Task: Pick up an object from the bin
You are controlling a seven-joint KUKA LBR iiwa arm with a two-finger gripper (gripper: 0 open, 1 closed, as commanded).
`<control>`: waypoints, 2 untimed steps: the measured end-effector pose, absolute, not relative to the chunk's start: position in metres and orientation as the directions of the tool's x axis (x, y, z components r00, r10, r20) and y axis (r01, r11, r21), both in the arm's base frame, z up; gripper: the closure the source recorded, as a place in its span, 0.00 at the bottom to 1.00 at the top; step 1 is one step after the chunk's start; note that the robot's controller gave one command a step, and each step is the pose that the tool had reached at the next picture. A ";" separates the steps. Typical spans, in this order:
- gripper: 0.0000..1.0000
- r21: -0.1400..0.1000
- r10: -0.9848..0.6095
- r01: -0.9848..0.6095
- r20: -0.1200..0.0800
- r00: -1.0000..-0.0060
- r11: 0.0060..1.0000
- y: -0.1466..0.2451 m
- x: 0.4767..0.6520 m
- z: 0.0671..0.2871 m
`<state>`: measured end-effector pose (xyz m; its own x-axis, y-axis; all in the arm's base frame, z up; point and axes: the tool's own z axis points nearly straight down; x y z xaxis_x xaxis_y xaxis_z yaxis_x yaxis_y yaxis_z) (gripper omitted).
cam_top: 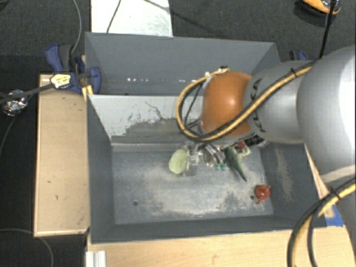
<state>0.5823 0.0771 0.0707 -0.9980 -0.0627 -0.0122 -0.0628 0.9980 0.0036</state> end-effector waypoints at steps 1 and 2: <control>1.00 0.004 -0.063 -0.063 -0.012 -0.998 0.998 0.077 0.582 0.071; 1.00 0.004 -0.062 -0.062 -0.012 -0.998 0.998 0.077 0.582 0.071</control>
Offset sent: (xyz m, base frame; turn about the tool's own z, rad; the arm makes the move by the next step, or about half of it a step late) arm -0.0001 0.0002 0.0076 0.0000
